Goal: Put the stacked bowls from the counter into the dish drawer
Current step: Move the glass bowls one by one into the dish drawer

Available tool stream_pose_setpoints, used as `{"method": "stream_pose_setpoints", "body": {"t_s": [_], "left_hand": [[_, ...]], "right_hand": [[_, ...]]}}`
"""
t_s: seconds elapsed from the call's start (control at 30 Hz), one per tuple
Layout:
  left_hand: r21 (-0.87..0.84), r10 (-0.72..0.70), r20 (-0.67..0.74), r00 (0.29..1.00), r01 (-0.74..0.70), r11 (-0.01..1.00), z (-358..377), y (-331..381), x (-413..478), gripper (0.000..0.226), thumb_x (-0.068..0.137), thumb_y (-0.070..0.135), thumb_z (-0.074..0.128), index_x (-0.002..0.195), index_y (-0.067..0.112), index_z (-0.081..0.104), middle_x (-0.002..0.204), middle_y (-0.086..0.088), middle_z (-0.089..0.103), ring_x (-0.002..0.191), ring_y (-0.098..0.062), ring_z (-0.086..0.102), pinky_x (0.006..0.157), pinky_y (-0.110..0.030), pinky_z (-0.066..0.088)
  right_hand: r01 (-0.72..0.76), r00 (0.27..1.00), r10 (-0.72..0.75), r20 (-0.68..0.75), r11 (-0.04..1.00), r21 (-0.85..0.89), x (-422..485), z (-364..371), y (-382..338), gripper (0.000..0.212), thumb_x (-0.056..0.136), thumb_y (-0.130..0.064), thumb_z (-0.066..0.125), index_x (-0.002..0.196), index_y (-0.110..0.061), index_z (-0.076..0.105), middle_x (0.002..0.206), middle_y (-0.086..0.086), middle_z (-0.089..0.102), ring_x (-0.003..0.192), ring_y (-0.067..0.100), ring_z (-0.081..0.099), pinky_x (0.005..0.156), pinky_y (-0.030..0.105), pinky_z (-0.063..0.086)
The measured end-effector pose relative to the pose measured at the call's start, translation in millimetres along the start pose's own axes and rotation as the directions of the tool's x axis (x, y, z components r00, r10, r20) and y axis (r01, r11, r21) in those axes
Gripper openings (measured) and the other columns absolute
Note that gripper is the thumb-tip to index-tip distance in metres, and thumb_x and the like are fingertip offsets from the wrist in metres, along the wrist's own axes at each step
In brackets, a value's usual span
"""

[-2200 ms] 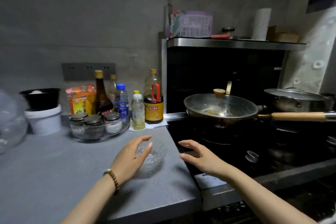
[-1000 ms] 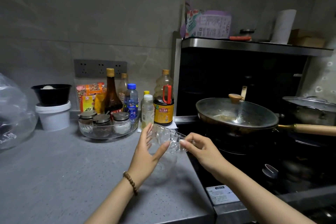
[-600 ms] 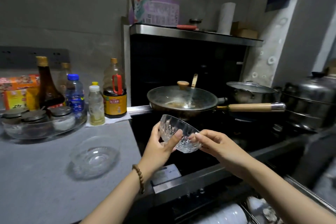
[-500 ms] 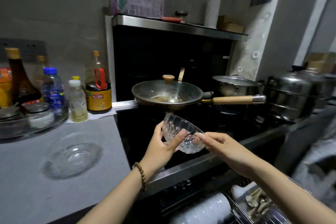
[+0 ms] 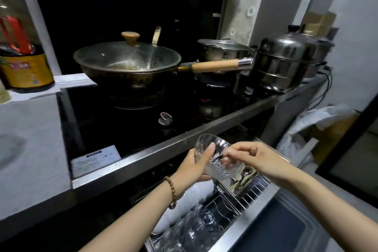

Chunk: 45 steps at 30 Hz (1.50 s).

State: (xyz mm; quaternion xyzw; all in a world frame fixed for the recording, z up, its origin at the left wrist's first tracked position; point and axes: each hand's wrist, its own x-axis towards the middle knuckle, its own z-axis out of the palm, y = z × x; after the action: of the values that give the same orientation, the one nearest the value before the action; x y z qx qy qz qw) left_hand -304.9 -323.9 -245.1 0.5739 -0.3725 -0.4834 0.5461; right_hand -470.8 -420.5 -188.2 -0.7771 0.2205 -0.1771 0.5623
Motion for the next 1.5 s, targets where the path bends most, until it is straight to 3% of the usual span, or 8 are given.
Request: {"method": "stream_pose_setpoints", "body": {"t_s": [0.27,0.43,0.53,0.7,0.83,1.0,1.3,1.5], "left_hand": [[0.042,-0.177,0.006,0.984,0.176,0.983,21,-77,38,0.082,0.070,0.072,0.041,0.130,0.016,0.040,0.111,-0.003,0.064,0.093,-0.013,0.064,0.088,-0.036,0.055],[0.288,-0.164,-0.068,0.984,0.177,0.941,10,-132,43,0.074,0.083,0.061,0.045,0.143,0.022,0.025,0.147,0.002,0.035,0.104,-0.006,0.049,0.093,-0.025,0.040],[0.542,-0.152,-0.058,0.987,0.159,0.825,-1,-166,42,0.082,0.081,0.066,0.045,0.146,0.025,0.016,0.155,0.001,0.022,0.134,-0.018,0.034,0.108,-0.031,0.029],[0.861,-0.113,-0.029,0.993,0.083,0.502,-15,-208,39,0.092,0.077,0.077,0.033,0.149,0.029,0.000,0.158,0.007,-0.003,0.145,-0.018,-0.008,0.116,-0.041,-0.008],[0.913,-0.103,-0.041,0.994,0.079,0.401,-24,-228,36,0.096,0.074,0.082,0.026,0.148,0.029,-0.003,0.158,0.007,-0.009,0.143,-0.018,-0.018,0.110,-0.042,-0.022],[0.940,-0.091,-0.032,0.995,0.061,0.336,-27,-241,35,0.096,0.071,0.084,0.020,0.148,0.031,-0.003,0.156,0.009,-0.016,0.138,-0.018,-0.029,0.107,-0.045,-0.027],[0.946,-0.056,-0.047,0.997,0.063,0.318,-23,-243,33,0.100,0.064,0.087,0.006,0.148,0.034,-0.001,0.154,0.011,-0.018,0.136,-0.018,-0.033,0.108,-0.046,-0.027],[0.944,-0.059,-0.050,0.997,0.067,0.324,-24,-243,32,0.098,0.065,0.087,0.007,0.148,0.034,0.000,0.156,0.009,-0.017,0.137,-0.017,-0.033,0.107,-0.044,-0.028]], "right_hand": [[-0.274,0.961,0.276,-0.034,0.960,0.065,14,-5,81,0.041,0.071,-0.048,0.073,0.093,-0.014,0.076,0.090,0.007,0.076,0.078,0.015,0.070,0.073,0.022,0.056],[-0.451,0.886,0.457,-0.079,0.889,0.083,25,-3,120,0.050,0.065,-0.046,0.071,0.089,-0.002,0.072,0.066,-0.003,0.073,0.057,0.005,0.062,0.058,0.014,0.047],[-0.544,0.829,0.553,-0.088,0.832,0.109,32,-1,143,0.024,0.086,-0.026,0.064,0.095,-0.006,0.071,0.058,-0.006,0.070,0.044,0.001,0.057,0.041,0.009,0.041],[-0.725,0.680,0.723,-0.120,0.688,0.034,46,6,178,0.029,0.086,-0.035,0.063,0.095,-0.007,0.067,0.054,-0.004,0.061,0.041,0.005,0.053,0.043,0.015,0.041],[-0.783,0.615,0.782,-0.101,0.621,0.041,60,11,199,0.039,0.088,-0.028,0.062,0.112,0.002,0.064,0.073,0.005,0.055,0.059,0.014,0.047,0.052,0.024,0.045],[-0.842,0.540,0.842,0.022,0.539,0.015,73,16,217,0.022,0.090,-0.028,0.060,0.087,-0.007,0.063,0.061,0.000,0.051,0.040,0.006,0.045,0.036,0.014,0.042],[-0.909,0.375,0.908,0.188,0.400,-0.116,90,30,245,0.023,0.097,-0.026,0.048,0.082,-0.011,0.057,0.071,-0.001,0.052,0.051,0.004,0.048,0.045,0.013,0.046],[-0.897,0.339,0.908,0.245,0.391,-0.208,90,38,244,0.026,0.099,-0.029,0.044,0.084,-0.012,0.058,0.076,0.001,0.058,0.064,0.010,0.052,0.061,0.023,0.050]]}}
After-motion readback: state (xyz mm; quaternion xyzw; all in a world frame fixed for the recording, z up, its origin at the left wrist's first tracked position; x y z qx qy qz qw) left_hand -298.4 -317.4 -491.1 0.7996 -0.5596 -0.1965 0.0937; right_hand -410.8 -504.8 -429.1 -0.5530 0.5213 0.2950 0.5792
